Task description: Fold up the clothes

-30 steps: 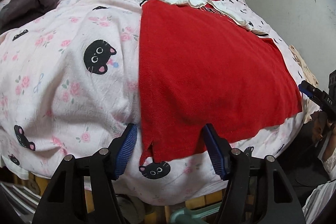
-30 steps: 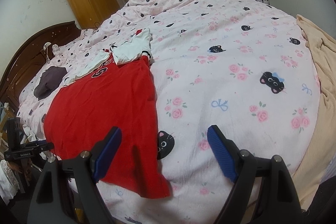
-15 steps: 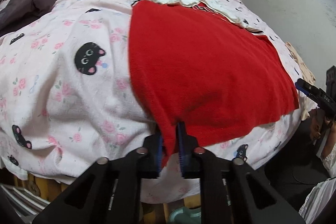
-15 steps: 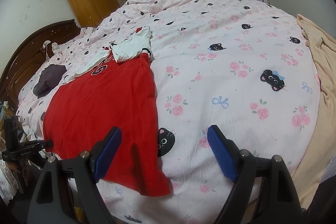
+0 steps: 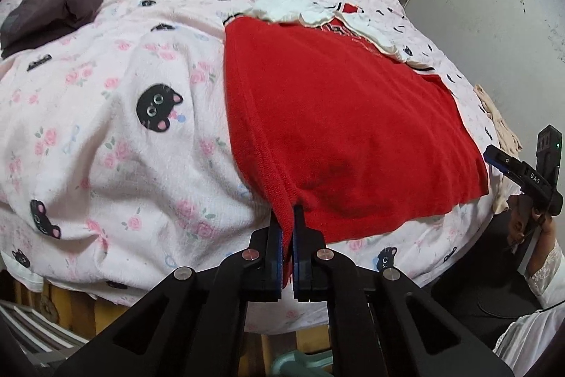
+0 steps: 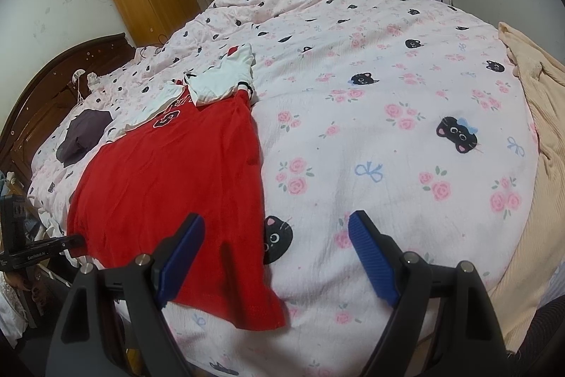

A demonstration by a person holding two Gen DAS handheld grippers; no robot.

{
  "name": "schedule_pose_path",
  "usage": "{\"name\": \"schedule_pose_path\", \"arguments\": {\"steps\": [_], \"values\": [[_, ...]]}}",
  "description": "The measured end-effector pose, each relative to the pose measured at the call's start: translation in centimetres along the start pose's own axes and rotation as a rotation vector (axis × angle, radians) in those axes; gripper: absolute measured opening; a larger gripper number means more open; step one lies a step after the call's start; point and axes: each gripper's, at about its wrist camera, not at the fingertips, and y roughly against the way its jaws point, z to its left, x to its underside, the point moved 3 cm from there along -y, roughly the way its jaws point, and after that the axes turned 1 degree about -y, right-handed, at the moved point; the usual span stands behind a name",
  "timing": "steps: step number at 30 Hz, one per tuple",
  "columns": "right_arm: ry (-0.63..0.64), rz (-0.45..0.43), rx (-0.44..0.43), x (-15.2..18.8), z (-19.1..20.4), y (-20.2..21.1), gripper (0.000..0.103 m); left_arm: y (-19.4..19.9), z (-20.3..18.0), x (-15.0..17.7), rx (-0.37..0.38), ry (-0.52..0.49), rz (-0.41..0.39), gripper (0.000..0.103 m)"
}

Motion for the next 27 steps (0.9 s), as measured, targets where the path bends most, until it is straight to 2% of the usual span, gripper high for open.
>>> {"name": "schedule_pose_path", "arguments": {"steps": [8, 13, 17, 22, 25, 27], "values": [[0.000, 0.016, -0.033, -0.5, -0.6, 1.2, 0.085, 2.2, 0.0, -0.4, 0.026, 0.032, -0.065, 0.002], [-0.053, 0.124, -0.097, 0.8, -1.8, 1.1, 0.085, 3.1, 0.2, -0.4, 0.036, 0.057, -0.089, 0.002], [-0.048, 0.198, -0.107, 1.9, -1.5, 0.6, 0.085, 2.9, 0.1, -0.6, 0.028, 0.056, -0.088, 0.002], [-0.028, 0.220, -0.139, 2.2, -0.8, 0.2, 0.086, 3.4, 0.1, -0.4, 0.033, 0.074, -0.099, 0.002], [-0.018, 0.230, -0.167, 2.3, -0.3, 0.1, 0.084, 3.7, 0.1, -0.2, 0.035, 0.077, -0.102, 0.002], [-0.011, 0.235, -0.159, 2.3, -0.2, -0.1, 0.077, 3.5, 0.2, -0.1, 0.033, 0.079, -0.096, 0.002]]}}
